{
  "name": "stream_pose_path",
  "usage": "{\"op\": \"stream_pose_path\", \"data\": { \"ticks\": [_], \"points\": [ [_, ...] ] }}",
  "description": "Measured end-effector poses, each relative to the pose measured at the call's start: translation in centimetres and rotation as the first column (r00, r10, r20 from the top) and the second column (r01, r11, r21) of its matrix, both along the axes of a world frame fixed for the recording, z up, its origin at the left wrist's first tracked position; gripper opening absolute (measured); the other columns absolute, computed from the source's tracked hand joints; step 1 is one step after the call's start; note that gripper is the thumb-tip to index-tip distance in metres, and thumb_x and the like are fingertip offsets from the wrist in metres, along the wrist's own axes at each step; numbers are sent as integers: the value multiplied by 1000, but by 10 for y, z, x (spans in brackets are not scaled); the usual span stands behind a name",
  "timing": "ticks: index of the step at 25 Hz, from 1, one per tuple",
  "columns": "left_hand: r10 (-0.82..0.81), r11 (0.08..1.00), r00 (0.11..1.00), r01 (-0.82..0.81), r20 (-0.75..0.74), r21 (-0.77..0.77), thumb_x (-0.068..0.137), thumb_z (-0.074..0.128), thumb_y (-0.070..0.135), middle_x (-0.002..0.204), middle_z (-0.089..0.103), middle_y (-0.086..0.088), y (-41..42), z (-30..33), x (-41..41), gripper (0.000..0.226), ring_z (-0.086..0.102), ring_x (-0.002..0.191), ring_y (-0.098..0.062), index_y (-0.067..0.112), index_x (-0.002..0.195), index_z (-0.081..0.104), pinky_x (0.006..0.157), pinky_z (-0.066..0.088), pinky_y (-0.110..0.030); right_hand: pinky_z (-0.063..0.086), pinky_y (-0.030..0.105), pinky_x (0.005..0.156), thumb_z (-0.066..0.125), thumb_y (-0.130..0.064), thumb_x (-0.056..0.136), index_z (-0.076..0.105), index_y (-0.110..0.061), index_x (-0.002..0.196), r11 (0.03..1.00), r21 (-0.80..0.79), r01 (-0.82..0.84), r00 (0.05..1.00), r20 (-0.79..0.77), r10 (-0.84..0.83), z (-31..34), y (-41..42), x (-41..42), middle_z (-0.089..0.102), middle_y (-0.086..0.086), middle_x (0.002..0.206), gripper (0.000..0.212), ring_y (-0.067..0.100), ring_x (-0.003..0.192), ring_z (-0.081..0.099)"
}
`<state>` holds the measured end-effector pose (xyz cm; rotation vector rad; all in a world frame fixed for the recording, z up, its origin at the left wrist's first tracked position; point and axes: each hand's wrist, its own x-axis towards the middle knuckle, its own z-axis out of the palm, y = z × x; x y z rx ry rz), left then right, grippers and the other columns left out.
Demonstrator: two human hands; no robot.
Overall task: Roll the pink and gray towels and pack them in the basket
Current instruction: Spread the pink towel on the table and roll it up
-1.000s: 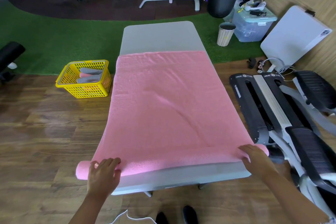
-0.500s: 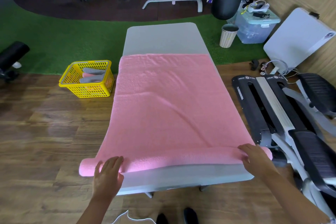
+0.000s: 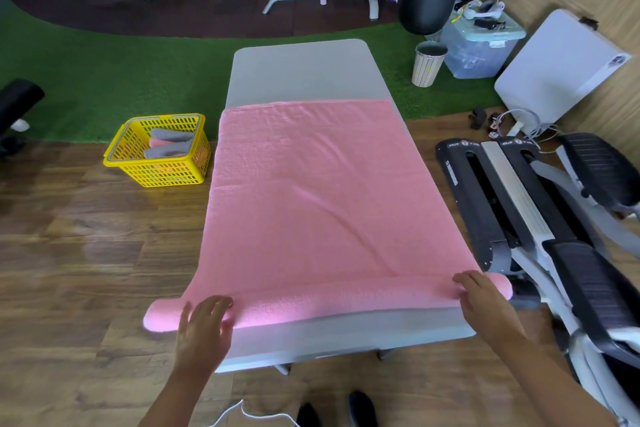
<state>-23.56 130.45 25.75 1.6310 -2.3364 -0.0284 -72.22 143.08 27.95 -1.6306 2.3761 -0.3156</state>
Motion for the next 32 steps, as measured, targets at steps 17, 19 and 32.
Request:
{"op": "stream_pose_path", "data": {
  "ticks": [17,19,32],
  "points": [
    [-70,997,995,68,64,36,73,39,28,108,69,-3,5,9,7,49,66,98,-20,13,111,67,93,46,-54,45,47,96,59,11,69,62,-6,109,990,43,-137,990,-29,138,11,-16,8,60,7,111,43,30,93,59],
    [-92,996,995,91,39,14,70,47,27,106,69,0,9,5,4,45,65,98,-16,16,108,67,96,42,-52,48,50,91,59,16,68,64,-4,101,992,-15,-128,992,5,128,5,-14,10,63,10,102,39,32,85,61],
    [-11,1000,1000,11,16,-10,64,71,11,97,71,-5,4,11,-11,33,69,90,-26,10,97,70,82,49,-61,24,39,111,58,-3,79,61,-8,115,985,131,-110,993,-31,115,3,-15,11,63,6,115,37,26,105,58]
  ]
}}
